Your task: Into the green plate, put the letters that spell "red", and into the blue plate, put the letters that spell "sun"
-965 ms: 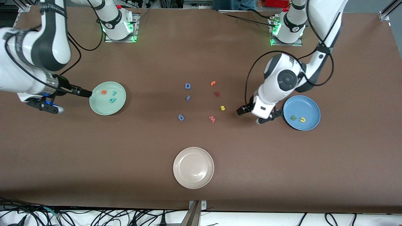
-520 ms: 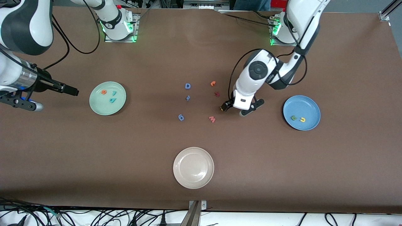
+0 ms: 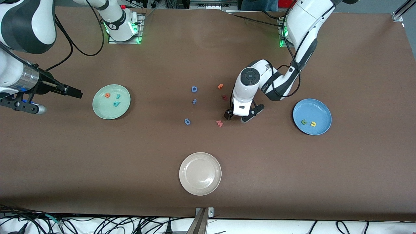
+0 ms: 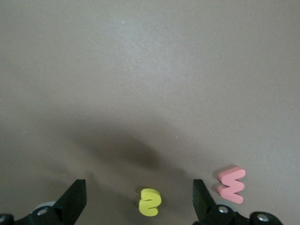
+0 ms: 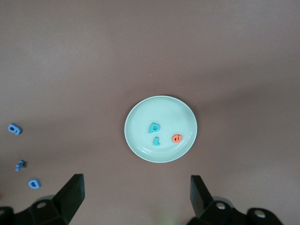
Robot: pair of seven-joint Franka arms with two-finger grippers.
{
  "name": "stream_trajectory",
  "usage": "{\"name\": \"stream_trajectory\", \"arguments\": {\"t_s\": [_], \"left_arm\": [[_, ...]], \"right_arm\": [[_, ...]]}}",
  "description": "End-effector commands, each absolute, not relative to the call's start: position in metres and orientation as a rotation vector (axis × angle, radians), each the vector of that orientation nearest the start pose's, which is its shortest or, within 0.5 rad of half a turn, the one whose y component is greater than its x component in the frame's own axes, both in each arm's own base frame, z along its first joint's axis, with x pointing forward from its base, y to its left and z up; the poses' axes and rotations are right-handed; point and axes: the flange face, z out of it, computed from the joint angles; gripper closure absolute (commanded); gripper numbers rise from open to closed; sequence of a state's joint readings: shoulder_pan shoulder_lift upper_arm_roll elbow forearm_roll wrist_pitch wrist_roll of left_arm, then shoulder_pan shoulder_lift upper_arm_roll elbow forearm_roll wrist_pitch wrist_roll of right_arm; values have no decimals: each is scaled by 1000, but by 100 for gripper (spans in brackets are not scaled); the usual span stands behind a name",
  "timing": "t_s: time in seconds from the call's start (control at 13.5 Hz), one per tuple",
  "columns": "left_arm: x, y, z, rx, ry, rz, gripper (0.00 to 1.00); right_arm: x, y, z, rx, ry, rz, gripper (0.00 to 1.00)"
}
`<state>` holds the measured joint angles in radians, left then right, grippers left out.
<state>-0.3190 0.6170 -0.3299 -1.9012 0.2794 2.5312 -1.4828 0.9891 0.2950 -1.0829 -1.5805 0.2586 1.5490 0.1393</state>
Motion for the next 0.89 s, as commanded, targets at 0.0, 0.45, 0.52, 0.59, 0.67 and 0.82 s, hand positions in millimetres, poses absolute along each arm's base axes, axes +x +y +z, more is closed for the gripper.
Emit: {"name": "stream_trajectory", "arguments": {"t_s": [0.0, 0.45, 0.52, 0.59, 0.67, 0.82], "left_arm": [[504, -399, 178, -3033, -998, -30, 0], [500, -400, 164, -3032, -941, -26, 70], [500, -401, 164, -3038, -918, -35, 87], [501, -401, 165, -3044, -896, -41, 96], [501, -401, 165, -3043, -896, -40, 99], [501, -401, 165, -3045, -892, -44, 100]], "right_arm": [[590, 39, 531, -3122, 366, 275, 0], [590, 46, 529, -3131, 349, 300, 0], [591, 59, 524, -3136, 309, 306, 0], [593, 54, 520, -3137, 314, 319, 0], [598, 58, 525, -3155, 286, 298, 0], [605, 59, 524, -3186, 239, 308, 0]]}}
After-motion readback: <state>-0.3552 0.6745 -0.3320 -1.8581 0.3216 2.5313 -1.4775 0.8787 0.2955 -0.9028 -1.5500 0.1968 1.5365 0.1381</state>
